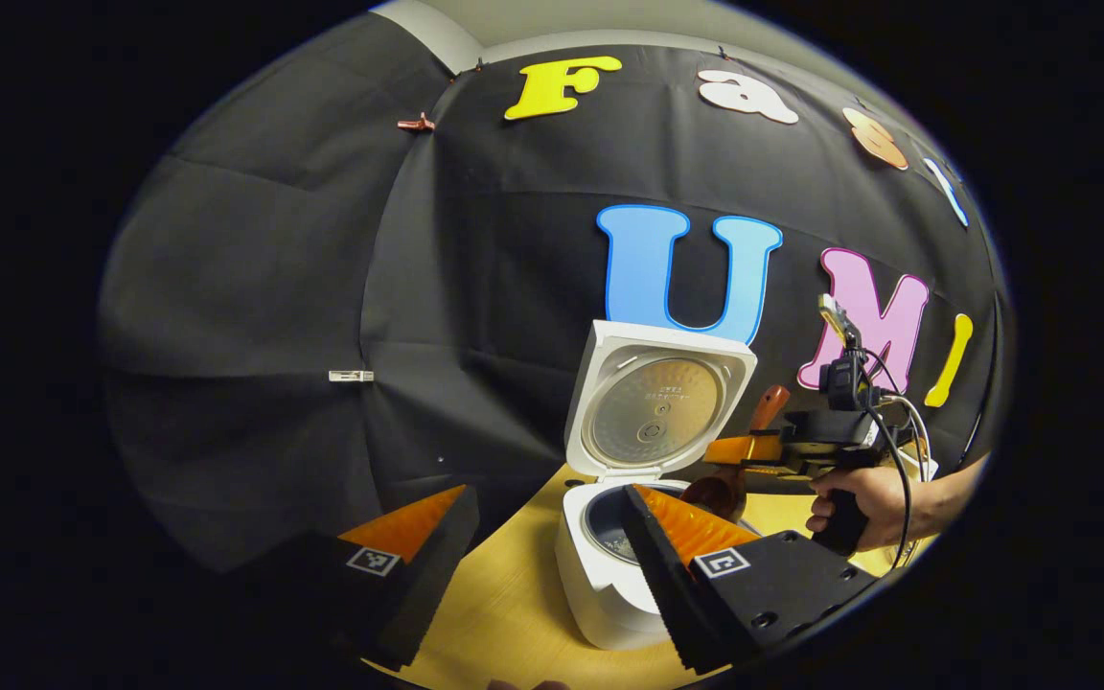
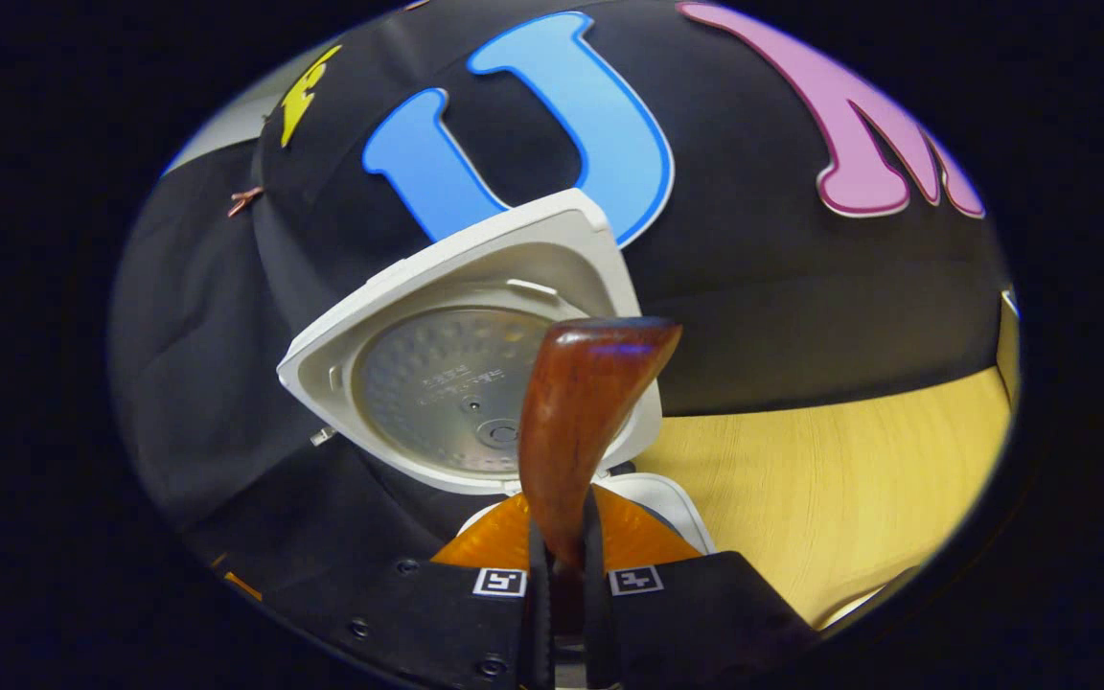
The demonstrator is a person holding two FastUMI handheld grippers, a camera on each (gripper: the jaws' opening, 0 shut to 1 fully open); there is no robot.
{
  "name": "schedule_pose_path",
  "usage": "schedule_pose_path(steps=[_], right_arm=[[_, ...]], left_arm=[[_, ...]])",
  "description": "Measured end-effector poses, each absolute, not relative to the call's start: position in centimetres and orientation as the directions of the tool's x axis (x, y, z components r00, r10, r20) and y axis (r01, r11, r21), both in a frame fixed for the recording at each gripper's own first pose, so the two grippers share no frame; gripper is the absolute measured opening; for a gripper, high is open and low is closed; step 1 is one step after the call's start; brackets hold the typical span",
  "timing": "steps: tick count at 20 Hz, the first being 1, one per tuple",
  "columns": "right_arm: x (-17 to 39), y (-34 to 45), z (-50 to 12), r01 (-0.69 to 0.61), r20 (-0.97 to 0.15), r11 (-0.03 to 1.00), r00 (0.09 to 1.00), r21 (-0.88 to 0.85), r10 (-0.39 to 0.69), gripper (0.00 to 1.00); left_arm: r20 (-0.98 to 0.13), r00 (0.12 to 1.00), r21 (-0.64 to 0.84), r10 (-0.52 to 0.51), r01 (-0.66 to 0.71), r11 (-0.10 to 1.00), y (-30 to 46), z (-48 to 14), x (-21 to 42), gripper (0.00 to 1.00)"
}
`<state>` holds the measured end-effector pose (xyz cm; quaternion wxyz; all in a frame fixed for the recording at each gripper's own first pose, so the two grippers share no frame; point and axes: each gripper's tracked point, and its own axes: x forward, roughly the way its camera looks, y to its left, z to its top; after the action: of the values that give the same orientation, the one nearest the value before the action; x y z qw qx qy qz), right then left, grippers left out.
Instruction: Close the left gripper, press the button to open the rice cooker; take a wooden spoon from the chopstick holder with the right hand, scoop a spoonful of rice and pour it into the rice cooker, then put the wooden spoon back into the chopstick holder.
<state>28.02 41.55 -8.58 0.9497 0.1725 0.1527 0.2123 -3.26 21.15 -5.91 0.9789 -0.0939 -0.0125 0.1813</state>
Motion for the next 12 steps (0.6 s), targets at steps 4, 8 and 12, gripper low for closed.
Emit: schedule_pose_path(steps=[4,8,12], right_arm=[[27.6,42.5,-8.2,-0.411,-0.215,0.874,0.858,0.258,0.466,0.16],[26.9,43.3,-8.3,-0.469,-0.216,0.877,0.850,0.106,0.480,0.17],[26.1,44.5,-8.3,-0.527,-0.213,0.846,0.838,-0.074,0.503,0.16]], left_arm=[[-0.012,0.932,-0.193,0.363,-0.358,0.913,21.3,-6.0,-3.5,0.95],[-0.013,0.930,-0.192,0.368,-0.364,0.911,21.5,-6.1,-4.0,0.95],[-0.012,0.928,-0.192,0.373,-0.369,0.910,21.7,-6.2,-4.4,0.95]])
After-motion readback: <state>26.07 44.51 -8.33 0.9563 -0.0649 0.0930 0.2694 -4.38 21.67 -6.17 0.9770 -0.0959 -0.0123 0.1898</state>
